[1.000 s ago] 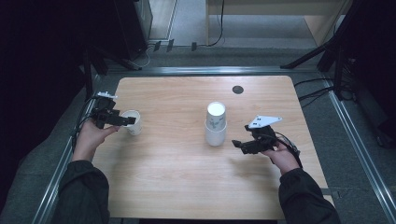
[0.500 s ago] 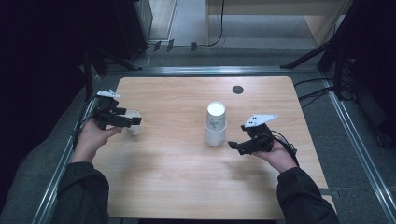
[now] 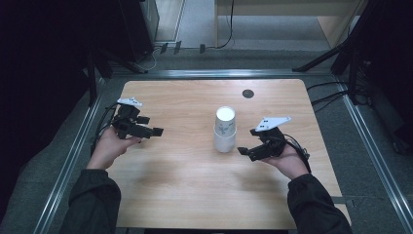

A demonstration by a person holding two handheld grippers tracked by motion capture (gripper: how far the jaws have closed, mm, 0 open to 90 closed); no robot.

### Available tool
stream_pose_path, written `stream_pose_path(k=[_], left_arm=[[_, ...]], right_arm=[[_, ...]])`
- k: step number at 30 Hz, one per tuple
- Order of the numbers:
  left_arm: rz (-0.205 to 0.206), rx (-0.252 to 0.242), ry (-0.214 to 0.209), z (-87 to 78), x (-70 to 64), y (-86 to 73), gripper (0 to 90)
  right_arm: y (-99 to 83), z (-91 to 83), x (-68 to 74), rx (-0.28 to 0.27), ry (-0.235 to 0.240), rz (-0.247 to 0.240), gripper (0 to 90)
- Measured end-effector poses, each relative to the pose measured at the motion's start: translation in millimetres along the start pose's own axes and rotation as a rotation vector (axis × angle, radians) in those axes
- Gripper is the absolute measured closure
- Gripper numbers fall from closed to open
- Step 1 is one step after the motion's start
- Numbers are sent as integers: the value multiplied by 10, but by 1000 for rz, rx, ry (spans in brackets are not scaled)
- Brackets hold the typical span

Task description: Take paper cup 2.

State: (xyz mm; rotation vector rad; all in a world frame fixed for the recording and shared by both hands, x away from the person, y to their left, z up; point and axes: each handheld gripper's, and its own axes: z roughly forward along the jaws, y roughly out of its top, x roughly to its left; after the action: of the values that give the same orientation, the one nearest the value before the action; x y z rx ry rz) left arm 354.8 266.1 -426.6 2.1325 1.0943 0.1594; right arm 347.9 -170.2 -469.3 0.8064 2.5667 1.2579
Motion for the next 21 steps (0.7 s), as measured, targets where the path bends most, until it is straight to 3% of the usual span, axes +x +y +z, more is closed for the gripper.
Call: stream_pose_path(k=[3, 10, 14, 17, 21], left_arm=[[12, -4, -28, 46, -71, 5, 144], [48, -17, -49, 117, -284, -58, 149], [70, -8, -59, 172, -384, -94, 149], [87, 1, -71, 203, -435, -114, 149], [89, 2, -91, 260, -488, -141, 149]], right_arm=[[48, -42, -4, -19, 24, 26, 158], [125, -88, 51, -17, 56, 18, 176], [219, -98, 66, -5, 70, -14, 187], [292, -100, 71, 34, 59, -72, 192], [398, -89, 30, 59, 98, -92, 192]])
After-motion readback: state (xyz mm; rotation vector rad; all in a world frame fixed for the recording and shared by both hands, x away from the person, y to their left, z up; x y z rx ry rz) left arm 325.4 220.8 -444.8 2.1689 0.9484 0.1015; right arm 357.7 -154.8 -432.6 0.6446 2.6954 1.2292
